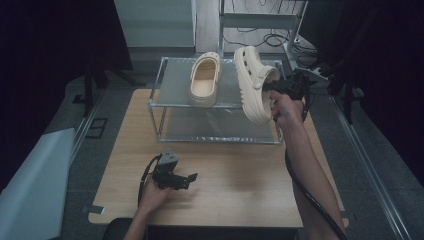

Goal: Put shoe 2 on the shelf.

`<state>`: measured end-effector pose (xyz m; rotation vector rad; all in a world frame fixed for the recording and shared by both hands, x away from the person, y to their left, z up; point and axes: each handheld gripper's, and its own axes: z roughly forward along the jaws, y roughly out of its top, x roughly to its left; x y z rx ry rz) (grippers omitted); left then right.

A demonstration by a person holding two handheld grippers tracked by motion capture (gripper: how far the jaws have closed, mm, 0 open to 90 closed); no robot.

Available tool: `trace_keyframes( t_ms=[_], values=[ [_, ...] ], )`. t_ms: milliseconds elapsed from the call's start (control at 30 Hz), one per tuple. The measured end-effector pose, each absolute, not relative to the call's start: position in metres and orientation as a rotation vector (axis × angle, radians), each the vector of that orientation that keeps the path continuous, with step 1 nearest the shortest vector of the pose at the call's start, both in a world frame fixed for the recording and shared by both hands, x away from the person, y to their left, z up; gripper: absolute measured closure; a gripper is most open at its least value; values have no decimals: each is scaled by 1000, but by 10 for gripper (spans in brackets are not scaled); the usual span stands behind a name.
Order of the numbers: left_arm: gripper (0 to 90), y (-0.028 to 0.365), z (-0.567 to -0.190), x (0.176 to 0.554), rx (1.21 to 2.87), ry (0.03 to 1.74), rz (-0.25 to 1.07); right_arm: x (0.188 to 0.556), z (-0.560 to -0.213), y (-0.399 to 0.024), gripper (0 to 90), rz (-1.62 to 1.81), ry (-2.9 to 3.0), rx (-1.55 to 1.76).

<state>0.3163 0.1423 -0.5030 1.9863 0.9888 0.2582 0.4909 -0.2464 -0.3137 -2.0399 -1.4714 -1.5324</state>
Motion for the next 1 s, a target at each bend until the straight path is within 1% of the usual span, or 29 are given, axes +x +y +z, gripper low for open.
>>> trace_keyframes(
  t_ms=[500, 633, 833, 1000],
  values=[
    [1, 143, -502, 317, 1975, 982, 247, 521, -317, -229, 757, -1523, -1386, -2228],
    [1, 143, -502, 316, 1975, 980, 246, 525, -317, -226, 736, -1526, -1389, -2261],
    [1, 142, -502, 317, 1974, 979, 241, 529, -314, -221, 676, -1519, -1374, -2328],
    [1, 142, -502, 317, 1974, 978, 240, 532, -317, -218, 653, -1533, -1346, -2338]
  ],
)
